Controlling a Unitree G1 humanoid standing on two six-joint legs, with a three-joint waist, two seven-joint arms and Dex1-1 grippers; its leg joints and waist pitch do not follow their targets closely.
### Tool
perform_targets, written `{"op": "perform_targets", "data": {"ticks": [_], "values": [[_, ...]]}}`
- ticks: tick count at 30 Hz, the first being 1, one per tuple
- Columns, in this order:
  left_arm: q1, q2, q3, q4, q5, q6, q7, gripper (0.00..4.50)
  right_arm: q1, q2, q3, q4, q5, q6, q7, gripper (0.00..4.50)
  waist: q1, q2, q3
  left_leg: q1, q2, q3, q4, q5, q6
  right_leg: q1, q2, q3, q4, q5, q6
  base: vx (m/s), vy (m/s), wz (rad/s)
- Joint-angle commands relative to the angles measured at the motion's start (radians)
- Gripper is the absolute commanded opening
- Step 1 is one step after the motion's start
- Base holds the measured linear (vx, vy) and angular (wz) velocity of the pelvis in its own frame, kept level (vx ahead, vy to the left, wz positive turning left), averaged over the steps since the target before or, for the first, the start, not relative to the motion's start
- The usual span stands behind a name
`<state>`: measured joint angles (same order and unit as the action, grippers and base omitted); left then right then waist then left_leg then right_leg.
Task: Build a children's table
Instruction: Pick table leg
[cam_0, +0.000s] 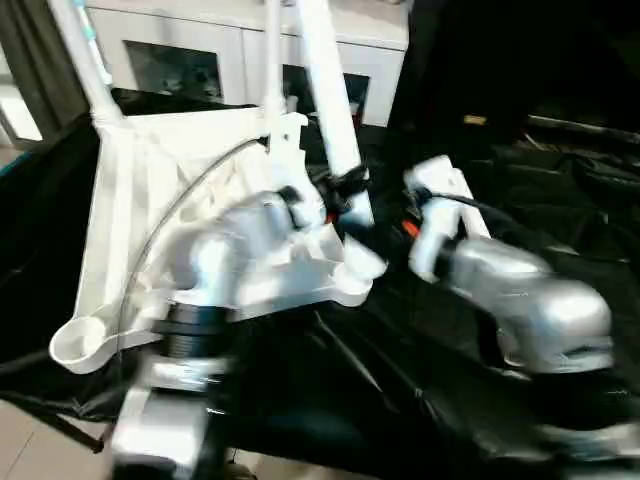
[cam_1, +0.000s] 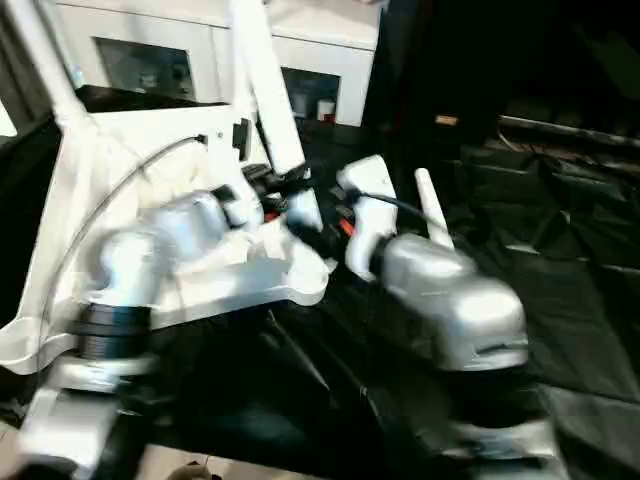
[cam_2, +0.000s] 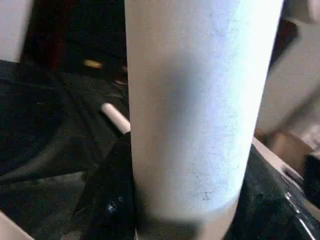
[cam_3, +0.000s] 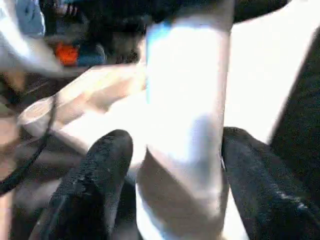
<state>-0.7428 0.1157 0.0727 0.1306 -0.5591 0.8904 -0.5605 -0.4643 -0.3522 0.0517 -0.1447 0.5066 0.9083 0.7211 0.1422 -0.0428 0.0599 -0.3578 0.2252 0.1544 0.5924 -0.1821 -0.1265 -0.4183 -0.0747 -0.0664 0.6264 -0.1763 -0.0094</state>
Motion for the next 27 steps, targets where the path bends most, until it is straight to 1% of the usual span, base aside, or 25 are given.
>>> {"op": "perform_targets", "data": {"ticks": [1,2,3,4,5,6,7,8,11,13,16,17,18,19,21,22,23,24,25,26,27], "values": [[-0.005,0.061,-0.069,-0.085,-0.081,0.053,-0.195,1.96,-0.003,-0.03,0.001,-0.054,0.088,0.071,0.086,3.07,-0.001,0.009,-0.075,0.0,-0.011,0.015,-0.064,-0.116,-0.001,0.072,-0.042,0.039,-0.066,-0.117,-0.154,0.0,0.0,0.0],[-0.005,0.066,-0.073,-0.091,-0.088,0.056,-0.211,1.96,-0.005,-0.032,0.001,-0.054,0.092,0.075,0.09,3.07,-0.001,0.009,-0.075,0.0,-0.011,0.015,-0.064,-0.116,-0.001,0.072,-0.042,0.039,-0.066,-0.117,-0.154,0.0,0.0,0.0],[-0.004,0.073,-0.077,-0.099,-0.098,0.059,-0.23,1.96,-0.006,-0.036,0.003,-0.056,0.101,0.084,0.099,3.07,-0.003,0.009,-0.073,-0.003,-0.009,0.014,-0.065,-0.122,-0.007,0.071,-0.043,0.038,-0.065,-0.118,-0.167,0.0,0.0,0.0],[-0.006,0.076,-0.077,-0.106,-0.117,0.071,-0.247,1.96,-0.008,-0.044,0.008,-0.058,0.109,0.089,0.108,3.07,-0.004,0.01,-0.072,-0.001,-0.008,0.016,-0.065,-0.133,-0.011,0.07,-0.044,0.038,-0.067,-0.126,-0.175,0.0,0.0,0.0],[-0.006,0.077,-0.077,-0.107,-0.12,0.073,-0.249,1.96,-0.009,-0.045,0.008,-0.058,0.11,0.09,0.109,3.07,-0.004,0.009,-0.071,-0.001,-0.008,0.017,-0.064,-0.141,-0.014,0.071,-0.045,0.039,-0.069,-0.142,-0.176,0.0,0.0,0.0],[-0.007,0.084,-0.084,-0.13,-0.156,0.089,-0.291,1.96,-0.012,-0.055,0.013,-0.059,0.126,0.098,0.123,3.07,-0.004,0.007,-0.071,0.0,-0.008,0.018,-0.065,-0.143,-0.015,0.07,-0.045,0.039,-0.07,-0.151,-0.176,0.0,0.0,0.0],[-0.008,0.088,-0.09,-0.138,-0.166,0.091,-0.311,1.96,-0.015,-0.057,0.013,-0.058,0.133,0.104,0.131,3.07,-0.003,0.005,-0.071,-0.001,-0.008,0.019,-0.064,-0.147,-0.013,0.072,-0.045,0.04,-0.072,-0.164,-0.172,0.0,0.0,0.0],[-0.009,0.085,-0.091,-0.14,-0.173,0.091,-0.322,1.96,-0.016,-0.059,0.013,-0.058,0.14,0.109,0.14,3.07,-0.003,0.006,-0.069,-0.002,-0.01,0.018,-0.066,-0.152,-0.013,0.071,-0.045,0.039,-0.075,-0.194,-0.16,0.0,0.0,0.0],[-0.019,0.076,-0.085,-0.131,-0.184,0.092,-0.331,1.96,-0.019,-0.062,0.015,-0.059,0.153,0.122,0.158,3.07,-0.002,0.006,-0.069,-0.001,-0.009,0.017,-0.066,-0.162,-0.018,0.07,-0.046,0.038,-0.082,-0.256,-0.133,0.0,0.0,0.0],[-0.023,0.078,-0.086,-0.125,-0.19,0.088,-0.345,1.96,-0.019,-0.065,0.016,-0.061,0.162,0.132,0.162,2.74,-0.002,0.005,-0.069,-0.002,-0.009,0.017,-0.067,-0.159,-0.021,0.069,-0.046,0.038,-0.083,-0.261,-0.124,0.0,0.0,0.0],[-0.024,0.082,-0.086,-0.124,-0.195,0.087,-0.357,1.96,-0.016,-0.067,0.018,-0.064,0.17,0.141,0.165,2.7,-0.001,0.005,-0.072,-0.003,-0.009,0.016,-0.066,-0.138,-0.023,0.07,-0.045,0.038,-0.078,-0.23,-0.126,0.0,0.0,0.0],[-0.023,0.085,-0.086,-0.123,-0.199,0.089,-0.36,1.96,-0.013,-0.071,0.02,-0.065,0.175,0.142,0.164,2.59,-0.001,0.006,-0.073,-0.003,-0.009,0.016,-0.065,-0.13,-0.023,0.071,-0.044,0.038,-0.076,-0.21,-0.131,0.0,0.0,0.0],[-0.023,0.085,-0.086,-0.123,-0.199,0.089,-0.36,1.96,-0.012,-0.071,0.021,-0.065,0.176,0.142,0.163,2.53,-0.001,0.006,-0.074,-0.003,-0.009,0.016,-0.064,-0.126,-0.023,0.071,-0.044,0.038,-0.075,-0.2,-0.133,0.0,0.0,0.0],[-0.023,0.085,-0.084,-0.122,-0.201,0.087,-0.36,1.96,-0.01,-0.073,0.022,-0.065,0.176,0.14,0.16,2.5,-0.001,0.008,-0.074,-0.003,-0.009,0.016,-0.064,-0.121,-0.023,0.071,-0.043,0.038,-0.073,-0.187,-0.139,0.0,0.0,0.0],[-0.022,0.085,-0.086,-0.122,-0.191,0.073,-0.353,1.96,-0.007,-0.07,0.02,-0.065,0.171,0.135,0.15,2.49,-0.002,0.007,-0.074,-0.004,-0.01,0.017,-0.064,-0.121,-0.022,0.072,-0.043,0.038,-0.073,-0.178,-0.145,0.0,0.0,0.0],[-0.023,0.083,-0.086,-0.119,-0.18,0.065,-0.343,2.52,-0.007,-0.067,0.018,-0.063,0.166,0.13,0.142,2.48,-0.001,0.007,-0.074,-0.004,-0.01,0.017,-0.064,-0.122,-0.023,0.072,-0.043,0.038,-0.073,-0.181,-0.145,0.0,0.0,0.0],[-0.027,0.07,-0.076,-0.105,-0.162,0.059,-0.304,2.66,-0.007,-0.058,0.017,-0.059,0.152,0.118,0.123,2.48,-0.002,0.008,-0.073,-0.004,-0.01,0.017,-0.064,-0.128,-0.024,0.071,-0.044,0.038,-0.075,-0.19,-0.143,0.0,0.0,0.0],[-0.031,0.059,-0.066,-0.094,-0.152,0.051,-0.275,2.66,-0.007,-0.053,0.015,-0.057,0.145,0.112,0.112,2.48,-0.002,0.008,-0.072,-0.004,-0.01,0.017,-0.064,-0.131,-0.026,0.071,-0.044,0.038,-0.076,-0.196,-0.142,0.0,0.0,0.0],[-0.037,0.044,-0.046,-0.078,-0.153,0.052,-0.244,2.68,-0.008,-0.047,0.013,-0.055,0.14,0.105,0.102,2.47,-0.001,0.01,-0.073,-0.003,-0.011,0.017,-0.063,-0.135,-0.03,0.071,-0.043,0.038,-0.078,-0.209,-0.137,0.0,0.0,0.0],[-0.044,0.026,-0.018,-0.062,-0.154,0.05,-0.197,2.86,-0.01,-0.034,0.009,-0.051,0.129,0.096,0.078,2.47,-0.001,0.01,-0.073,-0.004,-0.011,0.017,-0.063,-0.135,-0.03,0.072,-0.043,0.038,-0.079,-0.211,-0.135,0.0,0.0,0.0],[-0.044,0.026,-0.018,-0.062,-0.154,0.05,-0.197,2.86,-0.01,-0.034,0.009,-0.051,0.129,0.096,0.078,2.47,-0.001,0.009,-0.073,-0.004,-0.011,0.017,-0.063,-0.135,-0.032,0.073,-0.044,0.038,-0.078,-0.211,-0.135,0.0,0.0,0.0]]}}
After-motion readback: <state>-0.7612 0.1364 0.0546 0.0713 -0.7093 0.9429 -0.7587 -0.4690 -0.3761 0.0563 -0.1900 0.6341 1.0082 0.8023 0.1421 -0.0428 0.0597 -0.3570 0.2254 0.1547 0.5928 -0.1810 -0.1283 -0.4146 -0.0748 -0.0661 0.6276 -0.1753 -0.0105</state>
